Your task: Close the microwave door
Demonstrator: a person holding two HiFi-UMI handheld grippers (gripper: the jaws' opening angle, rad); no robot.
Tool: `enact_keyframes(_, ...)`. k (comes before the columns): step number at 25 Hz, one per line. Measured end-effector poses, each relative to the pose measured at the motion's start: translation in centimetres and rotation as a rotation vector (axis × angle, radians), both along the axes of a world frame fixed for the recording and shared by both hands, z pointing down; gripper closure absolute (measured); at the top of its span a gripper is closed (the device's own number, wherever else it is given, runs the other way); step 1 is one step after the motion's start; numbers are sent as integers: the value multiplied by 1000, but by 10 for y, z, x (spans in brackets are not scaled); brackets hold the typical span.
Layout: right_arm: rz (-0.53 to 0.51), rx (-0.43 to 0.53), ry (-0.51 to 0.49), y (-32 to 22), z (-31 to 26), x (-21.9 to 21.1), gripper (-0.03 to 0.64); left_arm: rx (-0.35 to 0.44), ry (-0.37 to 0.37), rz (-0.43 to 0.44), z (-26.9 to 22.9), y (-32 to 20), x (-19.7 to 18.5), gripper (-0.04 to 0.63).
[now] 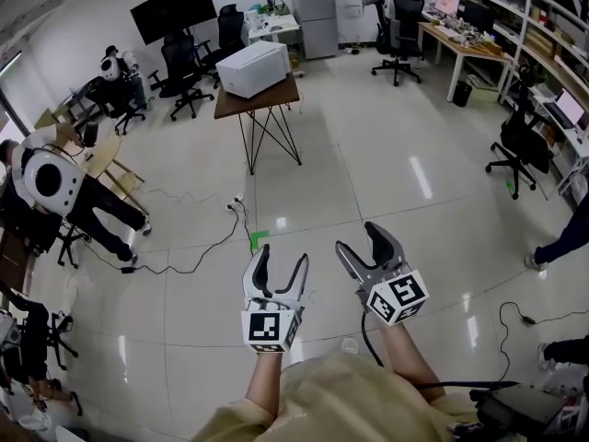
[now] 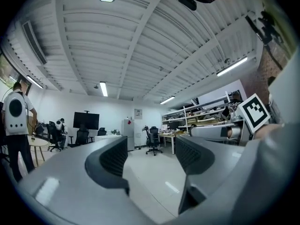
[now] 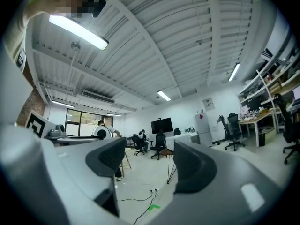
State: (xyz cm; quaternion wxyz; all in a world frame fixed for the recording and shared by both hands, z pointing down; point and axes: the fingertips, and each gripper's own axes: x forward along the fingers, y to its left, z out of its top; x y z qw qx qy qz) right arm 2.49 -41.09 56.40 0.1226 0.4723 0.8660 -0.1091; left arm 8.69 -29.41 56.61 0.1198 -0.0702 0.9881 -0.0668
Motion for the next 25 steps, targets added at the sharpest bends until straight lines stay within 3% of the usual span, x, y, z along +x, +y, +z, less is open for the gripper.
enact_keyframes(2,-6,3,14,-17,15,-40,305,13,53,-7,14,-21,-32,273)
enact_keyframes(5,-23,-1,64,-25,28,-100,305,0,-22,-10,7,-32,-86,273)
enact_keyframes(12,-93,16,87,-8,51,-206,307,8,11,-89,23,-21,-190,277)
enact_keyframes(16,-148,73,90,51,63,-258,310,50,-17,-78,25,26,-257,279)
enact_keyframes(19,-186,10,45,105,46,-278,313,62,-39,-80,15,79,-281,278)
enact_keyframes(22,-197,-39,-33,151,7,-291,329,55,-115,-81,-15,129,-293,279)
enact_keyframes(25,-177,-49,-45,168,-11,-344,344,63,-63,-78,-29,144,-336,281)
